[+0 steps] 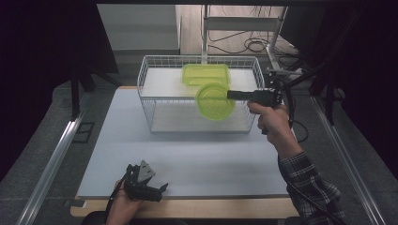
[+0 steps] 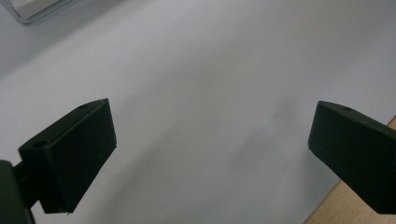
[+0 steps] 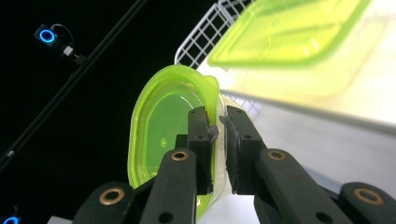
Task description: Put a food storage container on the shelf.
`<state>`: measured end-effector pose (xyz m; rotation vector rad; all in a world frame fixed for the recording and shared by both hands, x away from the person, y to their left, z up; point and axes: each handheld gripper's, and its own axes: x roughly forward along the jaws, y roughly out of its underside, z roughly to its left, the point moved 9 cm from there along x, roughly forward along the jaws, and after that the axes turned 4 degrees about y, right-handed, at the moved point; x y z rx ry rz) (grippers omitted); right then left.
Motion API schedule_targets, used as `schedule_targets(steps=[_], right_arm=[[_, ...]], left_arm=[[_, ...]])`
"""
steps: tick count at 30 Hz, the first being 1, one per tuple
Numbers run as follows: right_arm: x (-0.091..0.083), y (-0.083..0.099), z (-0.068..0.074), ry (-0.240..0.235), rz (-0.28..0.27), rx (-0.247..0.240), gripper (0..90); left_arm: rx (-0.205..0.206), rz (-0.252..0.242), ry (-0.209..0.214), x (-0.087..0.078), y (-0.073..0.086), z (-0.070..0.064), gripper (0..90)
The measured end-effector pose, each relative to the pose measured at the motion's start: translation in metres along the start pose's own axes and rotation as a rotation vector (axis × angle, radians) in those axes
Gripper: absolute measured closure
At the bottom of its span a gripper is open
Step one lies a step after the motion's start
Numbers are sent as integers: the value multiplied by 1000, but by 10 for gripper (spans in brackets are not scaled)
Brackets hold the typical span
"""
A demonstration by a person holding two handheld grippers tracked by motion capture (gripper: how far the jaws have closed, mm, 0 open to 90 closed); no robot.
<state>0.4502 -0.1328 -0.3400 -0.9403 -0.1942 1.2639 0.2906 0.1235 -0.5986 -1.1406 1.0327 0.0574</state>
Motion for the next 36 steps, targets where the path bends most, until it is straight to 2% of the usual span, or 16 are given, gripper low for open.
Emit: schedule_targets(steps=[8,18,23,33,36], right_arm=[[-1,-30,6,39,-54,-15,810],[8,-62,1,95,-115,3,810],[16,-75,-1,136,-139,-3,809],[34,-89,-5,190,-153,9,809],[40,-91,-7,201,-154,28,808]], left_arm=[[0,6,4,0,1,-1,7],[0,7,6,0,1,-1,7],[0,8,9,0,1,-1,7],[0,9,11,0,1,-1,7],[0,9,12,0,1,-1,7]])
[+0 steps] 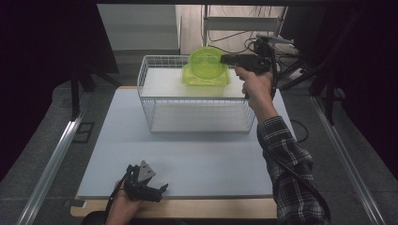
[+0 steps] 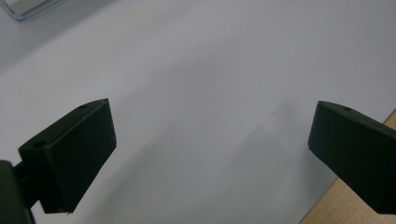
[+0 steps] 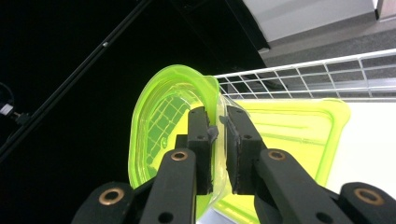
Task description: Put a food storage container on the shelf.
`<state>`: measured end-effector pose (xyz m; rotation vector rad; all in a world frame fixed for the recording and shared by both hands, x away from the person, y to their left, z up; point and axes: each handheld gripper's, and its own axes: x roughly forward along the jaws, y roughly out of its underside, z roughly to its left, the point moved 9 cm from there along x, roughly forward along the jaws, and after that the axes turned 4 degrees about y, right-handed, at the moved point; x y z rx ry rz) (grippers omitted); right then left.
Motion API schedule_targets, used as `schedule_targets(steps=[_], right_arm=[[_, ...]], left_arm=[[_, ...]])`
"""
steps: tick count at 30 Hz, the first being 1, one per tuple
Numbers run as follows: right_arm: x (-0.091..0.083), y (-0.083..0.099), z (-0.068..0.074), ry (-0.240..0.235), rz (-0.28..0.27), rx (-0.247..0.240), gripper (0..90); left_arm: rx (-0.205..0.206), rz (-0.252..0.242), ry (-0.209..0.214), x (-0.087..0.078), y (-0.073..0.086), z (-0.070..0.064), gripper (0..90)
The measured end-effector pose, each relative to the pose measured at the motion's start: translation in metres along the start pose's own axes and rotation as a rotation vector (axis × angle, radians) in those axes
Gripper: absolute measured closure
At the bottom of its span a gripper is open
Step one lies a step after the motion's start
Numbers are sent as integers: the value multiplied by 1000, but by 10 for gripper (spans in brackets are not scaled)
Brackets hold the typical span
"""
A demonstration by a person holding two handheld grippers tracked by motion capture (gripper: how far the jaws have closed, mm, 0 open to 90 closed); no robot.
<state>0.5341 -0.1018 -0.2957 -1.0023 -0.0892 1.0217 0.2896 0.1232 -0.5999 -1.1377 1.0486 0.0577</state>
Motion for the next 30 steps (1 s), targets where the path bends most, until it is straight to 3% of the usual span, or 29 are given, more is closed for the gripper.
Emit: schedule_targets(steps=[3,8,12,23,30], right_arm=[[5,1,-3,31,4,11,808],[9,0,-6,41,-10,44,795],[11,-1,-9,90,-25,43,778],[18,-2,-13,178,-27,-32,674],[18,-3,-13,164,-24,-29,539]], left_arm=[[0,-1,1,0,0,0,7],[2,3,3,0,0,0,7],[2,5,4,1,0,-1,7],[4,8,5,1,1,-1,7],[5,10,6,1,1,-2,7]])
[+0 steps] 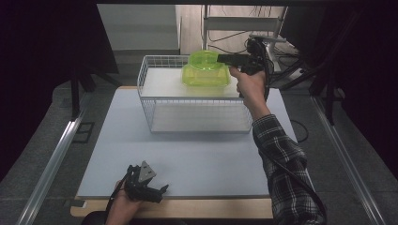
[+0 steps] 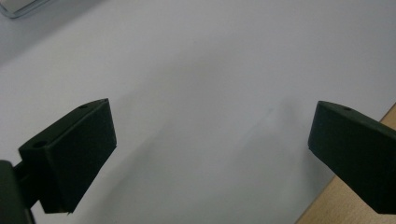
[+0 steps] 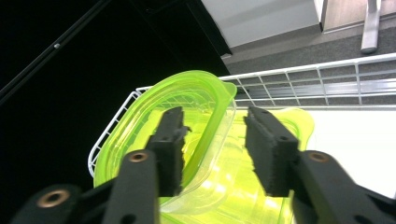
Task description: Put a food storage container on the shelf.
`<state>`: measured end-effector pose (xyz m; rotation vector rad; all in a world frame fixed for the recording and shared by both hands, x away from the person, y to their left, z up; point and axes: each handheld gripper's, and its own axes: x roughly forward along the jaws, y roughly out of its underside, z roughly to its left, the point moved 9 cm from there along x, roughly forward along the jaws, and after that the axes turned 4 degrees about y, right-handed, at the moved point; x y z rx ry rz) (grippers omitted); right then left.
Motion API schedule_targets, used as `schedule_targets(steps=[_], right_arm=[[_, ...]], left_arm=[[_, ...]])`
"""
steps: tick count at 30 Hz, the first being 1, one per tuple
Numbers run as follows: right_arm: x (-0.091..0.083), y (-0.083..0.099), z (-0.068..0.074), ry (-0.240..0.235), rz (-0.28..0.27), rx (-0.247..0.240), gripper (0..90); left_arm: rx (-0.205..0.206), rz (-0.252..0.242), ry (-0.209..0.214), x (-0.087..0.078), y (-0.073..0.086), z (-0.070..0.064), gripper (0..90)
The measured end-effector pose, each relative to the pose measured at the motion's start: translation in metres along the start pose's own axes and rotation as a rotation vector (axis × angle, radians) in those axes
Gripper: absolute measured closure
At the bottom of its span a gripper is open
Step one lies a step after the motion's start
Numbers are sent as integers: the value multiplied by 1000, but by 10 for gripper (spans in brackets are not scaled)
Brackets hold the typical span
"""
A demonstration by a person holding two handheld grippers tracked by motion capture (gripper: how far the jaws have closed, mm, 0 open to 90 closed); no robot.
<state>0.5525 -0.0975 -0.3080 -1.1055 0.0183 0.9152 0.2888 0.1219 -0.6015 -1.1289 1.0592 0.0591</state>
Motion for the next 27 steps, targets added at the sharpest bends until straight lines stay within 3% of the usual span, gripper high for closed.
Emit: schedule_targets(steps=[5,12,27], right_arm=[[-5,-1,3,-10,0,-34,398],[-11,3,2,-14,13,-80,290],[-24,22,8,-35,59,-188,202]], left_arm=[[-2,-1,1,0,0,0,7],[-1,2,1,0,0,0,7],[-18,-6,13,-1,-1,0,9]])
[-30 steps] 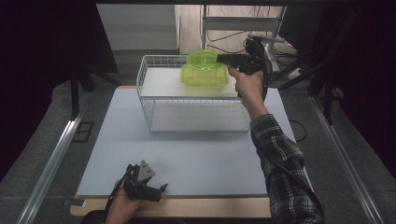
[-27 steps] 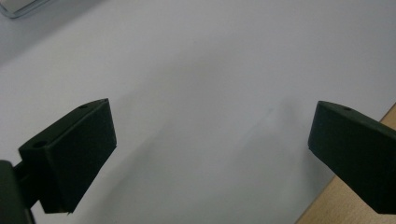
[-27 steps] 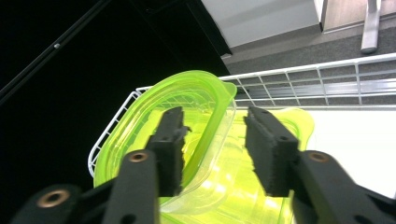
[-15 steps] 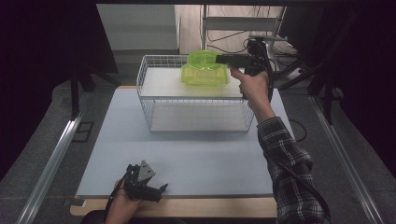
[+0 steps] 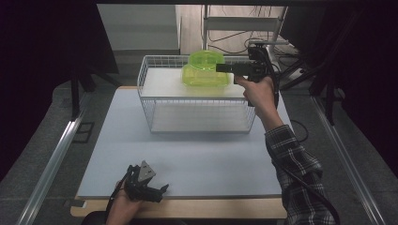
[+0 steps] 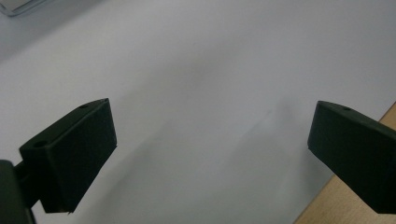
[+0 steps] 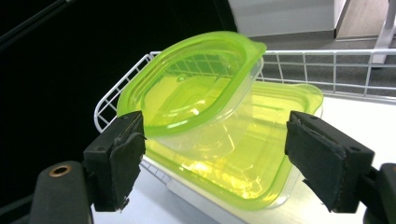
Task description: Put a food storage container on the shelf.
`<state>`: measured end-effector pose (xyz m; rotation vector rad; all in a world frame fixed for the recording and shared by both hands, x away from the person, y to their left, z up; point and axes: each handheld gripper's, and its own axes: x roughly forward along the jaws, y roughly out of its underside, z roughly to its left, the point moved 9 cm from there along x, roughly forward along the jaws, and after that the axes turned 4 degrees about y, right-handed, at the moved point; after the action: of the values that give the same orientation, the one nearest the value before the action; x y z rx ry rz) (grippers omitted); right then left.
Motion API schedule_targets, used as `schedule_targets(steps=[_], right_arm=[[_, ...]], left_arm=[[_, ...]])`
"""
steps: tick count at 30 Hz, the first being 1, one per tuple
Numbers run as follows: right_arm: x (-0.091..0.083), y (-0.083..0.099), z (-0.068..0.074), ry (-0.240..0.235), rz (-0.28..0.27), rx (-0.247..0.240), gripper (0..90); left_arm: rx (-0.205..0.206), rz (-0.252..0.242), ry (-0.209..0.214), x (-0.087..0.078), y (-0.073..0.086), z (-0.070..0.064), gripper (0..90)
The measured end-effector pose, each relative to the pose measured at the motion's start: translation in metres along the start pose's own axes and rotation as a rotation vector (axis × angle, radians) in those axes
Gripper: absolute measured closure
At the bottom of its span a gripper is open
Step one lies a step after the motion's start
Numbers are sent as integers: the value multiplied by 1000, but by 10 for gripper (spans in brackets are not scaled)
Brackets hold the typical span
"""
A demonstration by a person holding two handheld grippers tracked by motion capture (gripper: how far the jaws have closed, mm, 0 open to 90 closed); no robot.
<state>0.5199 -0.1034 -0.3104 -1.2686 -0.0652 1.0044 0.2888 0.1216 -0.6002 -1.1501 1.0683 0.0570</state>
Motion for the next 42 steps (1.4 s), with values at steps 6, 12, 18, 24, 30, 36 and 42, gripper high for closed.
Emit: schedule_targets(steps=[6,12,18,24,30,36,42], right_arm=[[-4,9,1,-11,9,-17,187],[-7,20,-3,1,18,-55,167],[-9,31,-4,5,30,-87,136],[-10,42,-5,12,47,-123,108],[-12,52,-6,32,57,-167,86],[-13,61,-7,48,69,-205,67],[-13,71,-6,41,78,-226,56]], left_arm=[[-24,-15,15,-1,-2,-1,12],[-32,-16,27,-1,-2,-1,12],[-44,-22,40,-2,-3,-2,12],[-50,-22,45,-2,-3,-3,12],[-50,-21,45,-2,-3,-3,12],[-49,-18,45,-1,-3,-3,12],[-47,-17,44,-1,-2,-3,12]])
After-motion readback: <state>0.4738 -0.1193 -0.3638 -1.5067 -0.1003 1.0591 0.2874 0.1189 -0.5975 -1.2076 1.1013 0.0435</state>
